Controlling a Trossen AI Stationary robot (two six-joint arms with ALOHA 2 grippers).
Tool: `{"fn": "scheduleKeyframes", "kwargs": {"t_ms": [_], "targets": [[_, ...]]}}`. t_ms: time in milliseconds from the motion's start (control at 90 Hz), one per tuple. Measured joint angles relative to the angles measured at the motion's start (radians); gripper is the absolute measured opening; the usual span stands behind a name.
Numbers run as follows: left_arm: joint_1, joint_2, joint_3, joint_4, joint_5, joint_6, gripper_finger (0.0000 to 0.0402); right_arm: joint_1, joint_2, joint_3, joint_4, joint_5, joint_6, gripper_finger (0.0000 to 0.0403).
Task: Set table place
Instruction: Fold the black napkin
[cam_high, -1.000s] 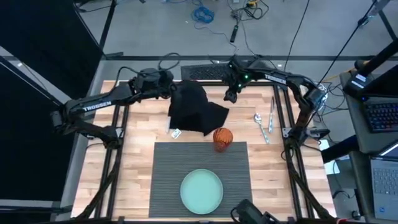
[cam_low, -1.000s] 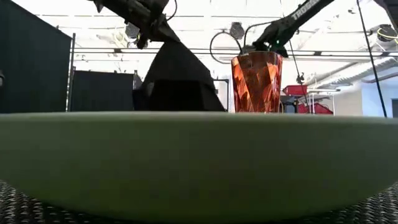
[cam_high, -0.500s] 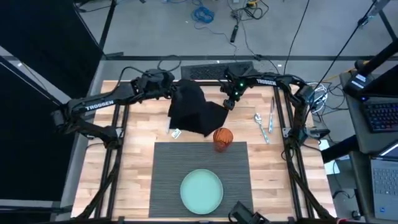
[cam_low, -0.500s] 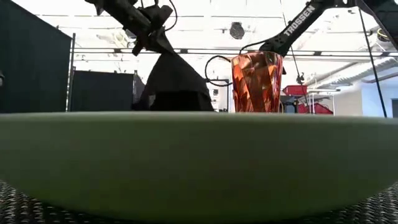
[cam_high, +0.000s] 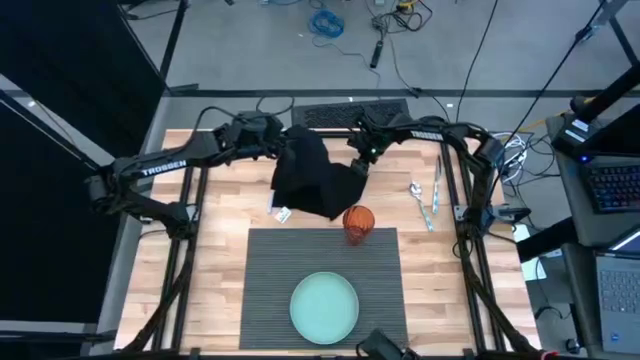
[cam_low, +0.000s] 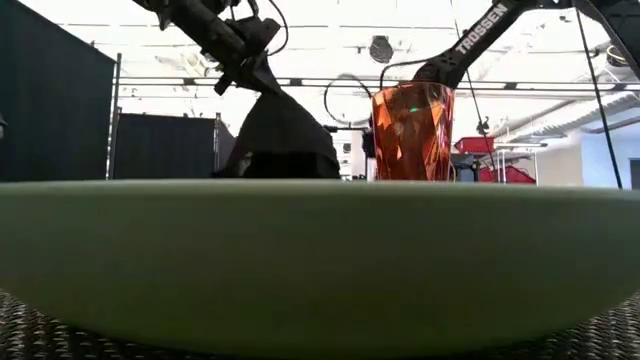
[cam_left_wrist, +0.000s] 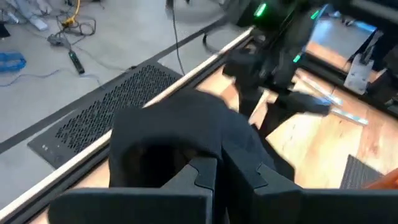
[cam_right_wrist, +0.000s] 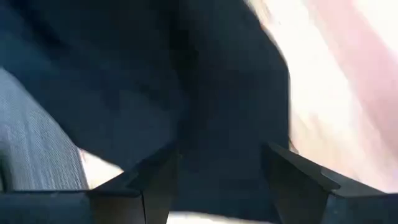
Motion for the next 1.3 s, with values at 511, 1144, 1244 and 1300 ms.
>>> {"fn": "scheduleKeyframes", "kwargs": {"t_ms": [511,1144,1244,1300], "targets": [[-0.014,0.088,0.000,0.120,0.111,-0.011,0.0000,0.013,-0.061,0.002,0.179,0.039,0.076,0.0212],[-0.016,0.091,0.000,0.130,0.112,-0.012,0.0000,0.075,-0.067,0.002,0.241,-0.106,0.142,0.0212],[-0.016,0.091,0.000,0.128,0.112,-0.012,0.0000,0.074,-0.091,0.002,0.240,-0.123,0.143,0.0212],[-0.016,0.091,0.000,0.124,0.112,-0.010,0.0000,0.074,-0.110,0.002,0.236,-0.124,0.147,0.0212]]}}
